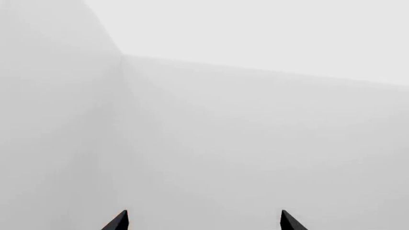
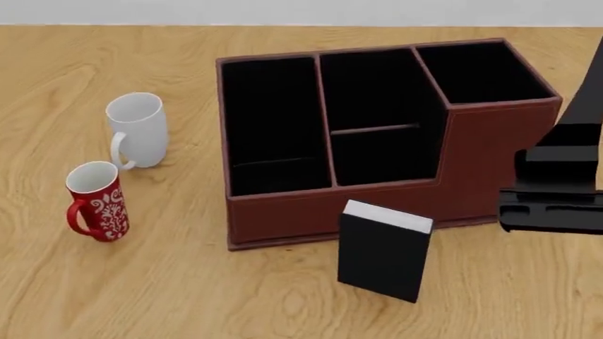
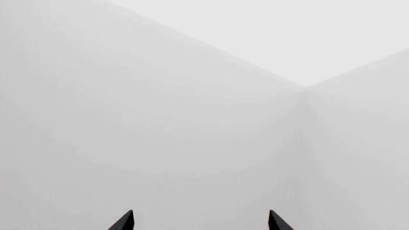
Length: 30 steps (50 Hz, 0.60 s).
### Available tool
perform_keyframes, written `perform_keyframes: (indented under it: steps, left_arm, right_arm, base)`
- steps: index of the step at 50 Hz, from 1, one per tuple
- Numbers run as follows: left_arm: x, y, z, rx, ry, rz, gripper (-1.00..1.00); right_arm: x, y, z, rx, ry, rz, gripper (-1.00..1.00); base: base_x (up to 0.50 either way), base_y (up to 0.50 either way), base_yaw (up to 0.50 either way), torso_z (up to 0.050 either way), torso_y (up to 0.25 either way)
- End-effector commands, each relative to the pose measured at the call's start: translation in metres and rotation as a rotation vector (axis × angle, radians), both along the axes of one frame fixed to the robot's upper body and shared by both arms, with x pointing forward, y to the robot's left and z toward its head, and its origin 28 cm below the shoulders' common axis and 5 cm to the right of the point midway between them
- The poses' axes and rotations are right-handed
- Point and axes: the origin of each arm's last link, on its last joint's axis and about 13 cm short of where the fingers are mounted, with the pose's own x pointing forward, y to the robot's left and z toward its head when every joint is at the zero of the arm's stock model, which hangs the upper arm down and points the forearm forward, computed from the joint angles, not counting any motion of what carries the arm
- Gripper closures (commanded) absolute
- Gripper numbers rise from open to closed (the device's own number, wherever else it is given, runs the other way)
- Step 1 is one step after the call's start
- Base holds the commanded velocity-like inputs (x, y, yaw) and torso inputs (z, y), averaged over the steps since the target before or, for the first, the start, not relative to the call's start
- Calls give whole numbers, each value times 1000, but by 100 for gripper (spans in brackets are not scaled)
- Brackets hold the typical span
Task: Pick up the book and place it in the right compartment of the caddy.
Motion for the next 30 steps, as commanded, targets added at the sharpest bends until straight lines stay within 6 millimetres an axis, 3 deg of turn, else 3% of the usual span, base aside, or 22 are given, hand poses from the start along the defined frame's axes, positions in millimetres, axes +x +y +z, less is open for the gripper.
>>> perform_keyframes:
  steps: [1,30]
  left_arm:
    - [-5,2,5,9,-20,9,-100]
    - [-4,0,6,7,-21,-2,-100]
  right_arm:
    - [-4,0,3,-11,8,-7,-100]
    - [3,1,-4,-13,38,15,-100]
  base:
    - [293,-160,0,0,0]
    - [283,-273,0,0,0]
